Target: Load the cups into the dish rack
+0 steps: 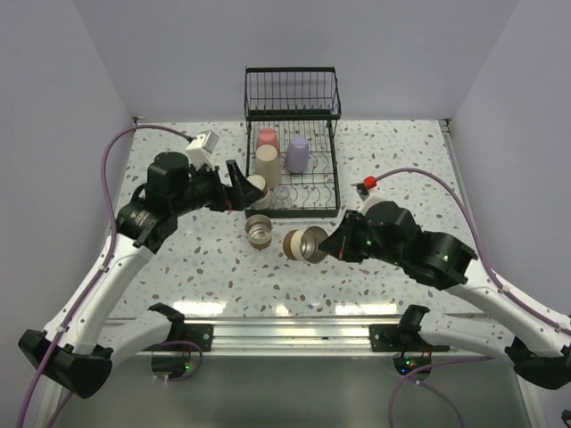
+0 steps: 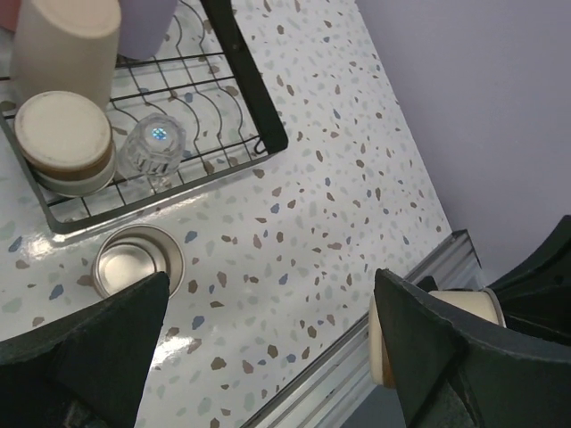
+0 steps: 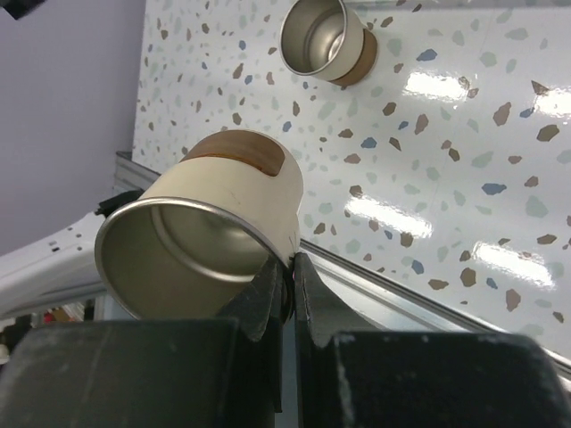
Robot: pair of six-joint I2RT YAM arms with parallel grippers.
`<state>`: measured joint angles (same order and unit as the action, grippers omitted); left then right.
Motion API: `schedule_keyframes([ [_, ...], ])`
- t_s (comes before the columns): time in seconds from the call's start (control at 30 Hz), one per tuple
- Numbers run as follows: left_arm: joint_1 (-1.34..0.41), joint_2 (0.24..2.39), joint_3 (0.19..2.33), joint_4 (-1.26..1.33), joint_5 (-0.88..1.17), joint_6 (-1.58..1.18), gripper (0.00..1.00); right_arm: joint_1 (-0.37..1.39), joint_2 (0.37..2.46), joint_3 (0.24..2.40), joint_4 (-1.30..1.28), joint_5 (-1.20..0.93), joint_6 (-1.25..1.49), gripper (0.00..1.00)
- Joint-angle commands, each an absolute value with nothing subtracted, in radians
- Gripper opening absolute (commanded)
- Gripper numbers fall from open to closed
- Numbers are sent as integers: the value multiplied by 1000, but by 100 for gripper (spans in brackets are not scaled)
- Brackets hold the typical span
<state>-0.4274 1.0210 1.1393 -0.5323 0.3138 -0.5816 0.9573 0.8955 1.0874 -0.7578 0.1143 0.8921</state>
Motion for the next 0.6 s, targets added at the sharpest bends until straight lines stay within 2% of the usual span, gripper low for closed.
schedule_keyframes([
  [0.0,-425,1023,1144,-434,449,-568,100,960,848,1160,-760,149,994,0],
  [0.2,-425,1028,1134,-299,622,-646,100,959,811,1108,-591,107,1040,0],
  [0.3,-425,1008,1077,-125,728,-753,100,959,778,1065,-381,77,1048,0],
  [0.4,-425,982,996,134,791,-937,100,959,750,1040,-283,78,1077,0],
  [0.5,-423,953,866,630,824,-1191,100,959,750,1045,-230,58,1081,0],
  [0.57,-422,979,861,733,845,-1285,100,959,749,1042,-193,57,1091,0],
])
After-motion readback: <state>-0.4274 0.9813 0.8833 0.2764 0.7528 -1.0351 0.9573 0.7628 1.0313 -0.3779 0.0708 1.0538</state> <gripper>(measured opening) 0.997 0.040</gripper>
